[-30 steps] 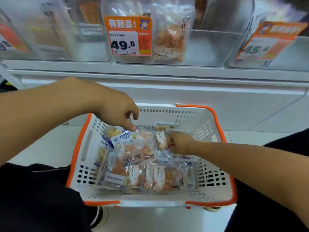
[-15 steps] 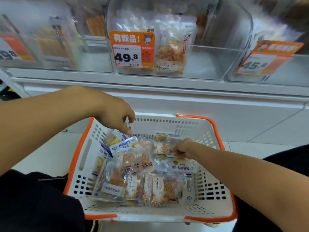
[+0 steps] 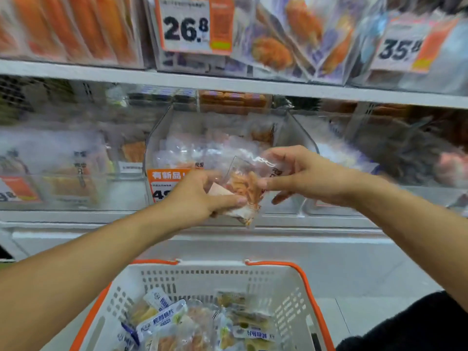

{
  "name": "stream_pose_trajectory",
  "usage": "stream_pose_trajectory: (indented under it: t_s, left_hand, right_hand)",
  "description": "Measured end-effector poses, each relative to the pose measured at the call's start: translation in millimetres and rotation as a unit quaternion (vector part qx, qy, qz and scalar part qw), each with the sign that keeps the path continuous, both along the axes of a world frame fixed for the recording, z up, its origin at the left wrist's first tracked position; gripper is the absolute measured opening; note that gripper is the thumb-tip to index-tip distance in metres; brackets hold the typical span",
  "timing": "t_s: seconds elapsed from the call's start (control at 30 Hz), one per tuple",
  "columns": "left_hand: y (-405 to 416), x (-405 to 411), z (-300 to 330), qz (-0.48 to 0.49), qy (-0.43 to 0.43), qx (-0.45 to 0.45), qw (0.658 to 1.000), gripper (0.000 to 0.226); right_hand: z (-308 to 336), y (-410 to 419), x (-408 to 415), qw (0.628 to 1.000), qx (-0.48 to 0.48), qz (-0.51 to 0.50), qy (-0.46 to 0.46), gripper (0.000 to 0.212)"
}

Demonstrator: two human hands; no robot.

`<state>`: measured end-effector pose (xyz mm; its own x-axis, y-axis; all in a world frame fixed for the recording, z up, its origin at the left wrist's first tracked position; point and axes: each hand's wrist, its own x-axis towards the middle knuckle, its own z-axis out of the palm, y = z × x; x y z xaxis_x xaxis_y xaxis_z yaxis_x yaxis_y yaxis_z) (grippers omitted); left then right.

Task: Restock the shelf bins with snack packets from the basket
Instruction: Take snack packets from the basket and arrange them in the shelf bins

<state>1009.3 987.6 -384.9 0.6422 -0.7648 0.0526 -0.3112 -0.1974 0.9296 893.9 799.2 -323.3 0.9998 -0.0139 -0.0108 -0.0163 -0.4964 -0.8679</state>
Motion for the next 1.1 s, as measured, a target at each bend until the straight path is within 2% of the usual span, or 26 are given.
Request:
stream_pose_trajectory:
  t_s: [0.1,0.17,0.2,0.3,0.37,0.47,0.53,0.6,0.73,0.9,1.0,1.1]
  left_hand:
    - [-25,7,14,0.069,-0.101,-0.079,0.989,0.032]
    - [-38,12,19,0.116,-0.121,-0.140,0.976,0.044]
    - [-40,13,21,0.131,-0.158,-0.141,0.968,0.048]
    - [-36,23,24,0.135,-0.356,-0.049,0.924,0.053]
    - [-30,33,18,0.103,-0.420,0.036,0.901,0.056]
    - [-29,40,8,0.074,-0.460,0.123,0.876,0.052]
    - [-31,42,6,0.080,-0.481,0.139,0.862,0.044]
    - [-35,44,7,0.092,-0.478,0.139,0.862,0.040]
    - [-40,47,5,0.100,-0.473,0.150,0.863,0.038]
    - [-40,51,5,0.103,-0.467,0.142,0.867,0.039]
    - [-42,52,5,0.104,-0.468,0.147,0.866,0.039]
    - [-41,49,6,0.098,-0.469,0.154,0.864,0.042]
  right_hand:
    - [20,-21,11,0.984,-0.130,-0.067,-0.106,0.010]
    - [30,-43,19,0.940,-0.229,-0.138,-0.212,0.008]
    - [33,-56,21,0.911,-0.288,-0.161,-0.248,0.009]
    - [30,-89,21,0.822,-0.474,-0.190,-0.253,0.016]
    - [23,-99,33,0.800,-0.528,-0.211,-0.194,0.017]
    - [13,-106,77,0.796,-0.556,-0.225,-0.086,0.014]
    - [7,-108,109,0.799,-0.563,-0.206,-0.044,0.012]
    - [3,-112,132,0.804,-0.563,-0.190,-0.021,0.005]
    - [-3,-124,161,0.773,-0.616,-0.154,-0.009,0.009]
    - [-7,-133,181,0.760,-0.625,-0.176,-0.032,0.019]
    - [-12,-129,185,0.736,-0.653,-0.176,-0.011,0.026]
    - [-16,-127,184,0.729,-0.656,-0.197,-0.005,0.029]
